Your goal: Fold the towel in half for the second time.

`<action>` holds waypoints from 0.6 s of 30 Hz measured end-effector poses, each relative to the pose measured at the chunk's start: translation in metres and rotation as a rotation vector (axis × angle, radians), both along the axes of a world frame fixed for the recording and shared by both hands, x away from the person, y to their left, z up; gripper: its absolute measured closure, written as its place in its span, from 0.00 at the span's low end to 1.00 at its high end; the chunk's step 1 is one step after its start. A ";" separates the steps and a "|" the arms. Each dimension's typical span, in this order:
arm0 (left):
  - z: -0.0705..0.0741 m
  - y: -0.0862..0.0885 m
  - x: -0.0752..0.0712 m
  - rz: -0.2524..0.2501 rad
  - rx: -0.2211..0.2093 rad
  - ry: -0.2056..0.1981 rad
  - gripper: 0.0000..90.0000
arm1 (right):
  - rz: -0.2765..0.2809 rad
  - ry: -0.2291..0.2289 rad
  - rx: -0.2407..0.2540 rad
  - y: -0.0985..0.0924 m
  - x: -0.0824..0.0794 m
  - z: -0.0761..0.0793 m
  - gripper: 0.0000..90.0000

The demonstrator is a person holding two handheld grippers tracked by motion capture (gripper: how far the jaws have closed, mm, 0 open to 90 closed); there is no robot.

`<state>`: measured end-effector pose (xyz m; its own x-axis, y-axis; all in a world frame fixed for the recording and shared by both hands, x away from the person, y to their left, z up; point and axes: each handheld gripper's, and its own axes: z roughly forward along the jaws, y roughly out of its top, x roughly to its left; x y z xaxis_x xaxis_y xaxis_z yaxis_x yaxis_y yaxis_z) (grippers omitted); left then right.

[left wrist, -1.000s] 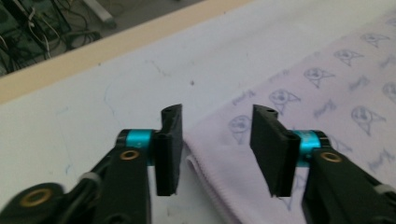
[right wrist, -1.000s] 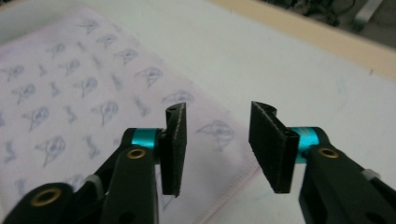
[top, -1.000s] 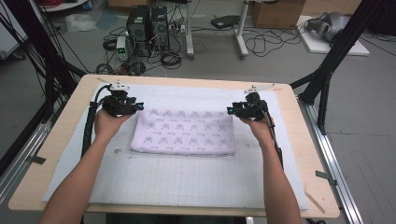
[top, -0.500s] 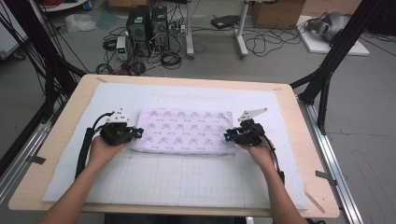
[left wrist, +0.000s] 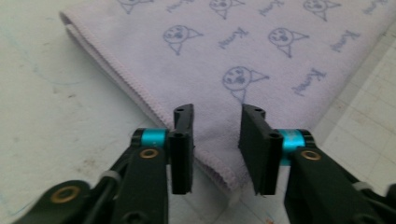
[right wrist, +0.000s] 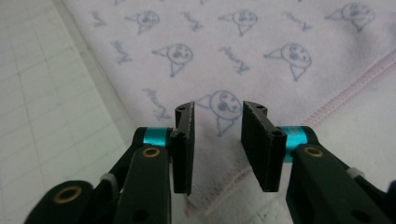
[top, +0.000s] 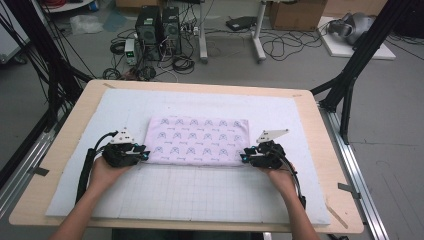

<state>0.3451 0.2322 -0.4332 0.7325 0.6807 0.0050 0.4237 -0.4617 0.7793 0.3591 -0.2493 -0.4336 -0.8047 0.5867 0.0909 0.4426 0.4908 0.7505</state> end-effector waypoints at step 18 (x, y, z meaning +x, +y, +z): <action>0.015 0.015 -0.036 0.050 -0.122 -0.043 0.34 | -0.089 -0.108 0.074 0.001 -0.030 0.015 0.22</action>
<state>0.3093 0.2475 -0.4186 0.6984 0.7141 -0.0490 0.4088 -0.3418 0.8462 0.3290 -0.2484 -0.4188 -0.7575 0.6507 0.0526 0.3967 0.3949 0.8287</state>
